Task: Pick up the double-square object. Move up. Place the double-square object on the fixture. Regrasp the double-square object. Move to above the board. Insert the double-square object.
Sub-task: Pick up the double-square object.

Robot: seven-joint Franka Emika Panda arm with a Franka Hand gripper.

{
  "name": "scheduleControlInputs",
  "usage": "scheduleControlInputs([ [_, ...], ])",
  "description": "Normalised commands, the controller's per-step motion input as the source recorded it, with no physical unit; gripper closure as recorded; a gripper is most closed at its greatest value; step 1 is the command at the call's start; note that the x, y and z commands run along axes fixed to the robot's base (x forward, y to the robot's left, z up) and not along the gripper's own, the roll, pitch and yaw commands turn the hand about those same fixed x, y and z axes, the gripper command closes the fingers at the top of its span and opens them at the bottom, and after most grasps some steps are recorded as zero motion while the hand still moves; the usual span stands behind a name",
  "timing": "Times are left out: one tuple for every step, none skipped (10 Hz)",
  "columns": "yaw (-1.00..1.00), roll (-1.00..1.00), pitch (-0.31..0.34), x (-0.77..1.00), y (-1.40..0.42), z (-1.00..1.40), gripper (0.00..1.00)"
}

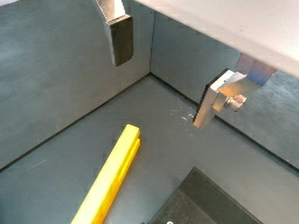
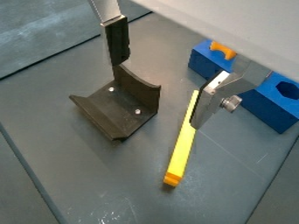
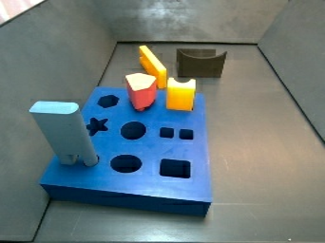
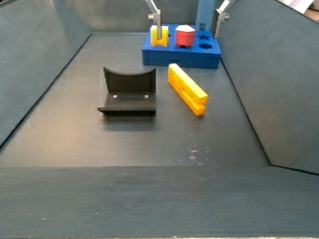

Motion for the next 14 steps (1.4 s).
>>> scheduleControlInputs([
  [0.01, -0.01, -0.011, 0.00, -0.18, -0.19, 0.00],
  [0.54, 0.00, 0.019, 0.24, -0.54, -1.00, 0.00],
  [0.63, 0.00, 0.066, 0.28, -0.45, -1.00, 0.00],
  [0.65, 0.00, 0.066, 0.29, -0.43, -1.00, 0.00],
  [0.66, 0.00, 0.066, 0.29, -0.42, -1.00, 0.00],
  [0.64, 0.00, 0.061, 0.28, -0.44, -1.00, 0.00],
  [0.45, 0.00, 0.076, 0.17, -0.64, -1.00, 0.00],
  [0.32, 0.00, 0.147, 0.09, -0.79, -0.93, 0.00],
  [0.32, 0.00, 0.033, 0.00, -0.51, -0.86, 0.00],
  [0.11, -0.04, -0.003, -0.06, -0.13, -0.17, 0.00],
  [0.00, 0.00, -0.026, -0.07, 0.05, -0.02, 0.00],
  [0.00, 0.00, -0.209, -0.65, 0.31, -0.23, 0.00],
  [0.00, -0.04, -0.203, -0.65, 0.29, -0.17, 0.00],
  [0.00, 0.00, 0.000, -0.06, 0.00, -0.12, 0.00],
])
